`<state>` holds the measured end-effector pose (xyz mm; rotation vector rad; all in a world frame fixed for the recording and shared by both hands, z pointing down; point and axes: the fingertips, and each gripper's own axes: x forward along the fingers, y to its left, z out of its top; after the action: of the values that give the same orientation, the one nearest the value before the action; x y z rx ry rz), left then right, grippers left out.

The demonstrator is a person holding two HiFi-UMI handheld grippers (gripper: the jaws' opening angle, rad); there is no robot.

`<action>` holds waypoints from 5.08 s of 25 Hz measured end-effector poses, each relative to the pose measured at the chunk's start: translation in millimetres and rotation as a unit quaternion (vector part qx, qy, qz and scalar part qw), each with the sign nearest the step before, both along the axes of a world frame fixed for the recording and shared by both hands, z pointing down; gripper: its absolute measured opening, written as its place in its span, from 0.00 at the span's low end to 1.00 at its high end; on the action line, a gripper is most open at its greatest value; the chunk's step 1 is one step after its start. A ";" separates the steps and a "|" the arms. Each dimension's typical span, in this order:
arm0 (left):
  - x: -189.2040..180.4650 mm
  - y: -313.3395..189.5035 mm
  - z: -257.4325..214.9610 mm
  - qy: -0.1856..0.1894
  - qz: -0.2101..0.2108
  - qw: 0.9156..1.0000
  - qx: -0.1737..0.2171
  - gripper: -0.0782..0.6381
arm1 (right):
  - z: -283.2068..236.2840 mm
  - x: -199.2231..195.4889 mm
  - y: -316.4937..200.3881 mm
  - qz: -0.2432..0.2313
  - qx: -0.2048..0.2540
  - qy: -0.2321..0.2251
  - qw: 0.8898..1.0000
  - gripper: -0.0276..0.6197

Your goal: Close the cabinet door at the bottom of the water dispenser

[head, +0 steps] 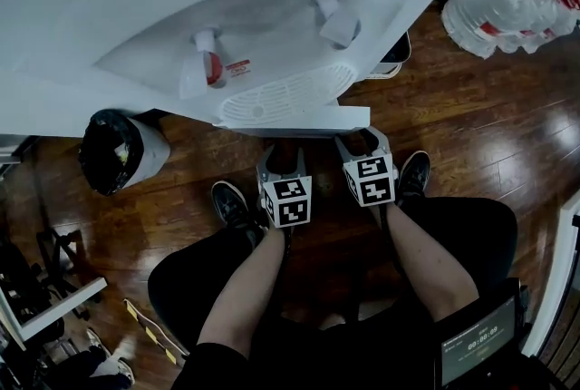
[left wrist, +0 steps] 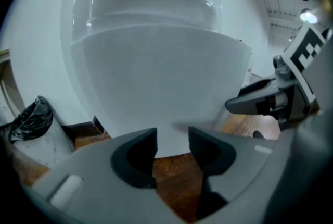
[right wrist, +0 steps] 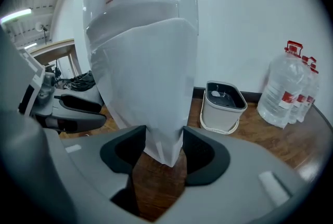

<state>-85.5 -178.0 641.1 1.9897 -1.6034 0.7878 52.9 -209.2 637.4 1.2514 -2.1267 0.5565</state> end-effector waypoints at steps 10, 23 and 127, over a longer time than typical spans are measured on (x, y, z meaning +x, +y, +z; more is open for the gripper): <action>-4.7 -21.7 0.4 -0.014 -0.017 1.000 0.004 0.38 | -5.4 1.5 -25.5 -0.027 0.004 0.010 1.000 0.39; -20.6 -42.8 -3.0 0.001 -0.081 0.997 0.010 0.42 | -14.5 0.0 -43.9 -0.053 0.026 0.012 0.998 0.38; 74.4 265.8 -300.3 0.043 0.060 0.951 0.299 0.26 | -285.9 -4.2 281.2 -0.103 0.253 -0.163 0.948 0.15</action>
<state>-11.1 87.8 340.7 2.5114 -1.8301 0.2532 48.7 72.0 351.6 1.2340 -2.7617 0.1258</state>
